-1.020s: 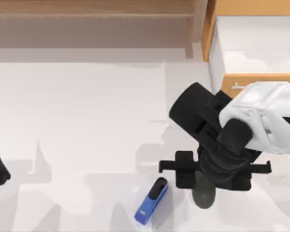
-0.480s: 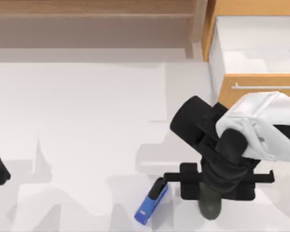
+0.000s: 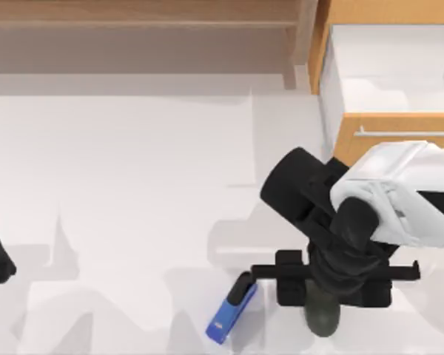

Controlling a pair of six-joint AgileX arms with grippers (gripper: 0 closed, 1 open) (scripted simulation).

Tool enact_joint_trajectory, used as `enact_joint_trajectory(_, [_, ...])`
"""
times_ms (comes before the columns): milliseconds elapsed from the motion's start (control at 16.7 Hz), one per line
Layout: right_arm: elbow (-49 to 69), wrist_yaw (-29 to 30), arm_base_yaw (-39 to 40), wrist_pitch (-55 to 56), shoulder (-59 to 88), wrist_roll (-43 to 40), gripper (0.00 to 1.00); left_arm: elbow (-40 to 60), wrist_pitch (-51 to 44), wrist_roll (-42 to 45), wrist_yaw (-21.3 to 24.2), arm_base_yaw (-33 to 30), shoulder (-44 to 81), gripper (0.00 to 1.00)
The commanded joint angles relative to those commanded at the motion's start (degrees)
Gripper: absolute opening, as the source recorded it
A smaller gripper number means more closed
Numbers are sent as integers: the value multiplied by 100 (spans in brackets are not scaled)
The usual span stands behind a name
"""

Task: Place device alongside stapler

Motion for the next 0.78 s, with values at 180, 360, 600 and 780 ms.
enact_joint_trajectory(180, [0, 0, 0, 0, 0, 0, 68, 0, 0, 0, 0, 0, 0, 100])
enact_joint_trajectory(360, [0, 0, 0, 0, 0, 0, 90, 0, 0, 0, 0, 0, 0, 100])
enact_joint_trajectory(600, [0, 0, 0, 0, 0, 0, 100, 0, 0, 0, 0, 0, 0, 100])
enact_joint_trajectory(780, [0, 0, 0, 0, 0, 0, 100, 0, 0, 0, 0, 0, 0, 100])
